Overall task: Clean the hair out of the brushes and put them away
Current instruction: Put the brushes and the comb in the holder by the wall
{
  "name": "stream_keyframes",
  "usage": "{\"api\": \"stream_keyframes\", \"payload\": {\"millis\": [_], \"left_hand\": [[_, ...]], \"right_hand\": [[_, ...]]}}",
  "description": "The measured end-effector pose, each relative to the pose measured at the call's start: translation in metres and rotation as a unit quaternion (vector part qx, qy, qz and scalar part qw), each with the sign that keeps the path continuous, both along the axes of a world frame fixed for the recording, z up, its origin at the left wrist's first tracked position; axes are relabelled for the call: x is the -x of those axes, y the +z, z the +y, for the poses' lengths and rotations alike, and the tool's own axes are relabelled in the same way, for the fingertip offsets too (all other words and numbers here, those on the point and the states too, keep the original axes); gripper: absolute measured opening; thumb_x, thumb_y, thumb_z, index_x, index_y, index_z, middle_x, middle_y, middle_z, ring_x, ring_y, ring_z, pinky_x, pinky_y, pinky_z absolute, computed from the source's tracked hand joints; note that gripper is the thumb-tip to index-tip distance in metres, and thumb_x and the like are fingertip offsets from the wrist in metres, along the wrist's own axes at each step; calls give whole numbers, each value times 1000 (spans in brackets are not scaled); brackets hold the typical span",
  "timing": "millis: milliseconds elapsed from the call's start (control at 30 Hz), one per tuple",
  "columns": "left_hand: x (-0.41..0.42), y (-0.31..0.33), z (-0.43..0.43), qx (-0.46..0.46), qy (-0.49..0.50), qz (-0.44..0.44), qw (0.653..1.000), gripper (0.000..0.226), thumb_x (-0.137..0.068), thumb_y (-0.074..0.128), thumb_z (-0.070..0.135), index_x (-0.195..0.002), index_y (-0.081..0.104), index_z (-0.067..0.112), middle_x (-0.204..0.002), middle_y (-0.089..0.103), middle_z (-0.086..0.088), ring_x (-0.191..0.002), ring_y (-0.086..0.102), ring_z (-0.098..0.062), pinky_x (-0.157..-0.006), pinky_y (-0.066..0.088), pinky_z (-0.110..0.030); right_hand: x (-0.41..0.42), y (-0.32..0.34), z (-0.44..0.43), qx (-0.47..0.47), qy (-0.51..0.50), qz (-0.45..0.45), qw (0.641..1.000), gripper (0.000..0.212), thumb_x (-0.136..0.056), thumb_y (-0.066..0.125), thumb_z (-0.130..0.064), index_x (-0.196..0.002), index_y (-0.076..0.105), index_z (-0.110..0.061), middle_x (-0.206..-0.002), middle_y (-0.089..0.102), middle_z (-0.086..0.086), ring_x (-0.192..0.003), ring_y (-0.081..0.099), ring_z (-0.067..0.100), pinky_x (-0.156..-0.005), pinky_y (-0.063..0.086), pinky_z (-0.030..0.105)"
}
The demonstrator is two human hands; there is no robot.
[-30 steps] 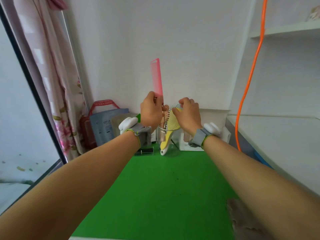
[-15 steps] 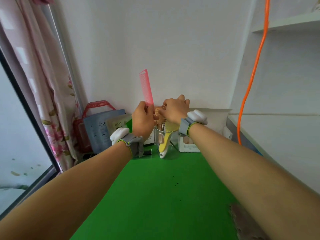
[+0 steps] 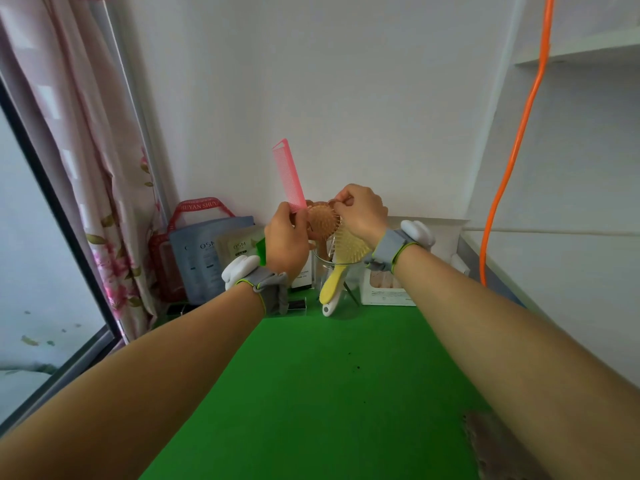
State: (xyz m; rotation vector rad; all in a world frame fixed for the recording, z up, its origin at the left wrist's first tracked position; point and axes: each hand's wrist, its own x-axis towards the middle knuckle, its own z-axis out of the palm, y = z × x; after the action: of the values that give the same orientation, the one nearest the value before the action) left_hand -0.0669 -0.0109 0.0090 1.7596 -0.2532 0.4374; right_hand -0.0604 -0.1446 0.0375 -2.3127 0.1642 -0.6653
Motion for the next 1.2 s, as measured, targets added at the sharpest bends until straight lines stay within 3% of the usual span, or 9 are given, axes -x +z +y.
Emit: {"api": "stream_keyframes", "payload": {"millis": [100,200,467,600,767,1200], "left_hand": [[0,-1,-1,10,-8,4,1000,20,-99,43,19,-98,53,1,-90,64,-13,-67,70,-22,-57,59,-37],[1,-3,-1,14,-9,2,1000,19,-99,42,17,-96,53,1,-87,62,-10,-65,70,-20,-56,59,-35],[-2,-13,0,-23,-17,9,1000,19,-97,46,17,-95,57,1,-81,64,-4,-68,69,-15,-64,60,-41],[-7,-19,0,-75,-19,26,997,20,-95,50,20,-93,61,4,-85,67,-9,-80,68,-25,-75,57,-46],[-11,-33,0,-155,-29,86,984,18,-92,53,17,-93,66,5,-95,66,-15,-90,64,-32,-78,57,-45],[-7,-43,-3,-137,-44,76,987,18,-93,55,22,-98,63,6,-93,67,-11,-88,66,-30,-77,56,-47]], "right_hand": [[2,0,-4,-66,23,-44,997,8,-91,57,-18,-86,61,-23,-84,64,1,-86,61,26,-78,48,38],[2,-1,-6,-87,3,-76,993,7,-93,55,-17,-89,62,-18,-80,61,2,-79,58,23,-68,44,31],[1,-6,-1,-61,-43,-89,993,9,-94,52,-19,-95,61,-15,-77,60,1,-75,56,24,-64,40,29],[2,-8,0,-20,-41,-89,995,10,-94,51,-16,-97,60,-14,-78,60,2,-72,54,24,-61,36,28],[3,-9,0,23,-46,-79,996,11,-95,49,-16,-98,59,-14,-89,65,6,-77,56,27,-63,41,31],[0,-11,-4,29,-54,-73,995,18,-94,55,-21,-107,66,-14,-99,70,12,-91,63,31,-66,42,29]]}}
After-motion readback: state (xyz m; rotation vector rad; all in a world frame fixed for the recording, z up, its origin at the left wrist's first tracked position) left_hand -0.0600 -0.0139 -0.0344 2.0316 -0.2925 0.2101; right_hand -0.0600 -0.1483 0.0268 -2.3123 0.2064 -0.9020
